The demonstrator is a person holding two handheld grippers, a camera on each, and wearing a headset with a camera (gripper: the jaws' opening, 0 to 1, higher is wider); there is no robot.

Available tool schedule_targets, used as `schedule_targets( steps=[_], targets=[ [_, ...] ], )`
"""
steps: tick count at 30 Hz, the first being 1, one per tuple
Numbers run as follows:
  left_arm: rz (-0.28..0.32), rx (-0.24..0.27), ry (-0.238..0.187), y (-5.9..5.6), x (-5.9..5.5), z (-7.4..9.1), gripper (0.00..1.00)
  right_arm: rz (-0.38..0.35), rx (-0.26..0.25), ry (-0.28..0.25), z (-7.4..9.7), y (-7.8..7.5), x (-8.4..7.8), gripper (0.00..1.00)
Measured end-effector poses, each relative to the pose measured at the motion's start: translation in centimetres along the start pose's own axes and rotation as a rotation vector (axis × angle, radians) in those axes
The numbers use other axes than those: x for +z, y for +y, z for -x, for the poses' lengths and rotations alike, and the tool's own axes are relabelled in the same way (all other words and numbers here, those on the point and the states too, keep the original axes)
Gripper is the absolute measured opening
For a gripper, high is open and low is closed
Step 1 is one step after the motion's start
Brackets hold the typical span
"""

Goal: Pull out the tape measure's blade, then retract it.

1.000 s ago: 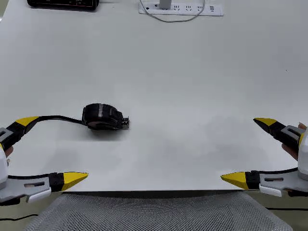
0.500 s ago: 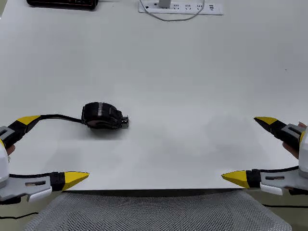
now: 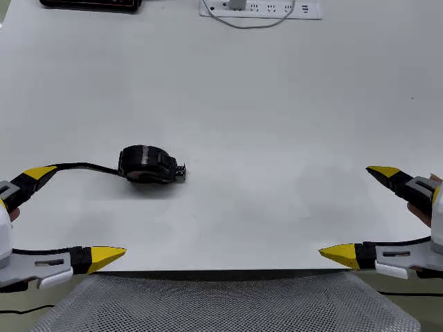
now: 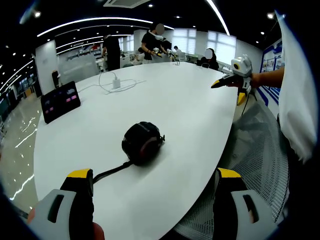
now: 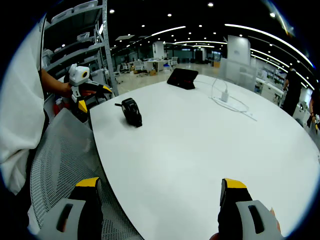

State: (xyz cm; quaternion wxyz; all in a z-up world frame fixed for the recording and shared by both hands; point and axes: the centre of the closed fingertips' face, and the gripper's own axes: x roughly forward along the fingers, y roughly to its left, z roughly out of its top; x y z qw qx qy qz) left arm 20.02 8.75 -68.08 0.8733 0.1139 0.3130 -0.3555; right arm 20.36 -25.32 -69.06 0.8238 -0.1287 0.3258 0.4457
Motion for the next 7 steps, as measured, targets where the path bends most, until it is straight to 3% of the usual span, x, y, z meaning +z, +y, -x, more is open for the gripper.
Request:
schedule_targets(
  steps=[7],
  targets=[
    [-0.004,0.0,0.0,0.02,0.06,-0.01,0.99,-0.002,0.0,0.001,0.14,0.3,0.26,0.98]
  ],
)
